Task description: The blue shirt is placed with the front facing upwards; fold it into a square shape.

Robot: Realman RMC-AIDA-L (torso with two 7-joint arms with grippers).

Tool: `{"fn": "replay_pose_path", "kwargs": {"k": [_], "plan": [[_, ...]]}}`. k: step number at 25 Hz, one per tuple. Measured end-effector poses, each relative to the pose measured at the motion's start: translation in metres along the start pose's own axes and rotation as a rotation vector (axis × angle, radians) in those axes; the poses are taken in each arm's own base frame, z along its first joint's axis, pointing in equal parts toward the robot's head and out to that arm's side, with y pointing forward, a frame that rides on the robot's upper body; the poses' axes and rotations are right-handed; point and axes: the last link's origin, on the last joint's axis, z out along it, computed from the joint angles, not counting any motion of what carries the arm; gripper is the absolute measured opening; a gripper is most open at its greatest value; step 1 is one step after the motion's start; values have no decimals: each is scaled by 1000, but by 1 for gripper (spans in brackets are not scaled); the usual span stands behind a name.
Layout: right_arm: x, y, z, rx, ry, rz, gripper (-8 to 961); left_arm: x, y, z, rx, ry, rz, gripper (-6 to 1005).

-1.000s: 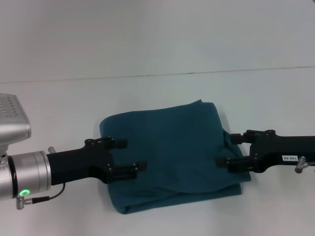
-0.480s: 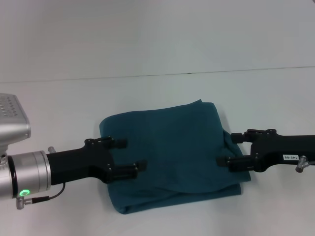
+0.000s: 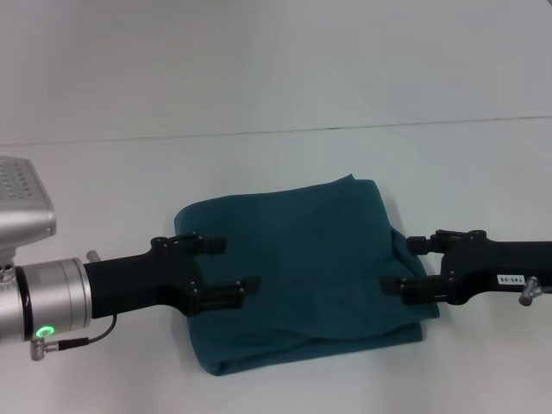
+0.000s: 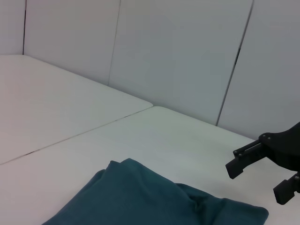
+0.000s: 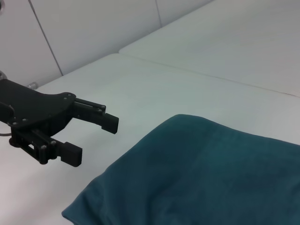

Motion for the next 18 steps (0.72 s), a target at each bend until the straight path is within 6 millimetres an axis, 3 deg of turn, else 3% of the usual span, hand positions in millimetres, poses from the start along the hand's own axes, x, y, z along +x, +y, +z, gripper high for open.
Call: {"fn": "replay_pose_path", "kwargs": {"k": [18], "plan": [[-2,-1,1,3,-3,1,945,-2,0,-2,7,-1,-4,868]]}}
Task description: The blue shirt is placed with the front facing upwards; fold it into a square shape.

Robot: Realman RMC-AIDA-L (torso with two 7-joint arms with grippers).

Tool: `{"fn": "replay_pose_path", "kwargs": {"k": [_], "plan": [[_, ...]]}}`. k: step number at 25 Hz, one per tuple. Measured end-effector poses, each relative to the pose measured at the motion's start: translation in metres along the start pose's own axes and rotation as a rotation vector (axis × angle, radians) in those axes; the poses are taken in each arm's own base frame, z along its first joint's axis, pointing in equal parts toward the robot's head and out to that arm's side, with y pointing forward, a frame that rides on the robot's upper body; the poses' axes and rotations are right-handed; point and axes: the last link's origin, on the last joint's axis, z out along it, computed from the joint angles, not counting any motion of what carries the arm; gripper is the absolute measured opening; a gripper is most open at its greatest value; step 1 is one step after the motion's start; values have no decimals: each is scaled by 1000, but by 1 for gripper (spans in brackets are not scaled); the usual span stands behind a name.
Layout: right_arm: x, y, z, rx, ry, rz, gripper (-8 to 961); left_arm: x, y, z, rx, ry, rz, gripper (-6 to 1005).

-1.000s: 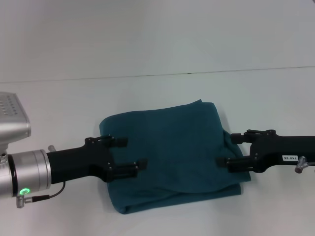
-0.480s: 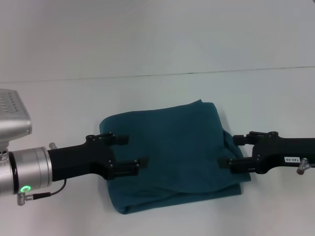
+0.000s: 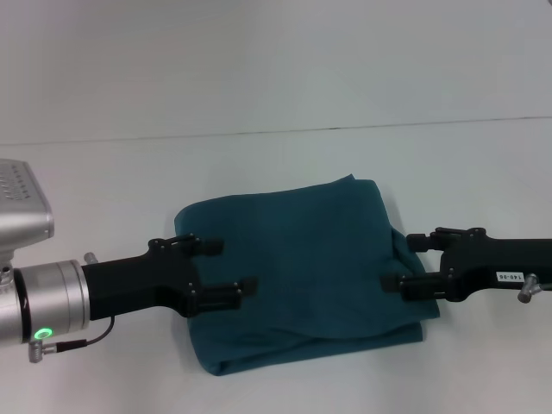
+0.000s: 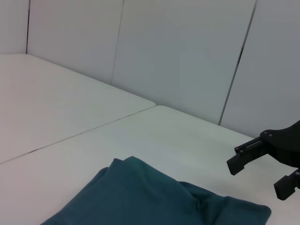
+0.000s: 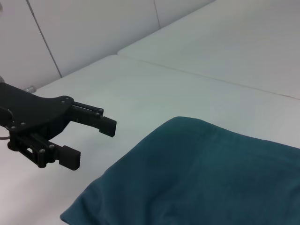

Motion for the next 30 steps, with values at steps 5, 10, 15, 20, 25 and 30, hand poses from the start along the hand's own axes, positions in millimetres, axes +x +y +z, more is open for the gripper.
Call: {"fn": "replay_pose_path", "kwargs": {"k": [5,10,15,20,25,30], "plan": [[0,0,0,0,0,2,945,0,0,0,1,1,0,868],[0,0,0,0,0,3,945,-1,0,-1,4,1,-2,868],[0,0,0,2,0,5,945,-1,0,-1,4,2,-3,868],[0,0,0,4,0,5,945,-1,0,-1,4,2,-3,868],[0,-1,1,9,-2,4,945,-1,0,-1,4,2,-3,868],[0,-1,1,10,-3,6,945,0,-1,-1,3,2,-1,868]]}}
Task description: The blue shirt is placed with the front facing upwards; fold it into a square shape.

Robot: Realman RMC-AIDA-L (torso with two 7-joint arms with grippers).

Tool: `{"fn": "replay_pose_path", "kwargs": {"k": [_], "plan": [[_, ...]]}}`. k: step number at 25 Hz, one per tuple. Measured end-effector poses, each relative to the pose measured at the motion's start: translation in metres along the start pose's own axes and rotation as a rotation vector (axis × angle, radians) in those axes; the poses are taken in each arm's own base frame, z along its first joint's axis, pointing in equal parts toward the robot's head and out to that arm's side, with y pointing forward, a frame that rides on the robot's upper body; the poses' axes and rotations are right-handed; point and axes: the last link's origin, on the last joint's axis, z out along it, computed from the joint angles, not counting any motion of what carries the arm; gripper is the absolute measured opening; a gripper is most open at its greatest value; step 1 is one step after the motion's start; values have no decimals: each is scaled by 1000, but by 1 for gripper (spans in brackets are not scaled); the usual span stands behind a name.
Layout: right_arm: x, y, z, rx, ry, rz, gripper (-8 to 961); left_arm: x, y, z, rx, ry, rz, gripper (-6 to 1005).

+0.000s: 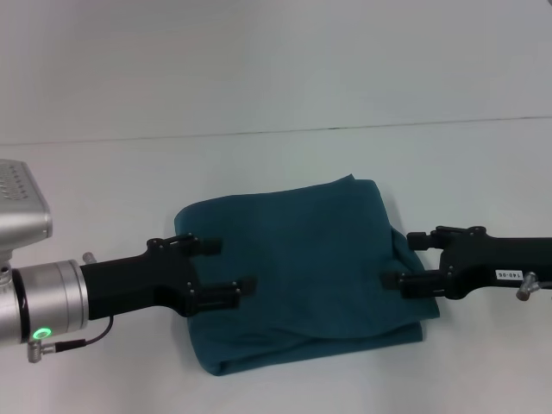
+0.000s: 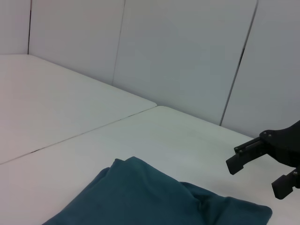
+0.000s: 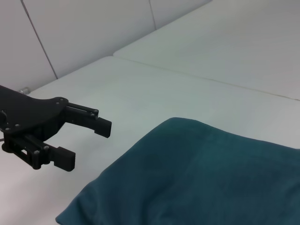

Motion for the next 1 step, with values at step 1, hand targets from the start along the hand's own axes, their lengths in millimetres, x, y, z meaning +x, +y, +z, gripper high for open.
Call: {"fn": "replay_pose_path", "kwargs": {"k": [1], "plan": [[0,0,0,0,0,0,945,0,0,0,0,0,0,868]]}}
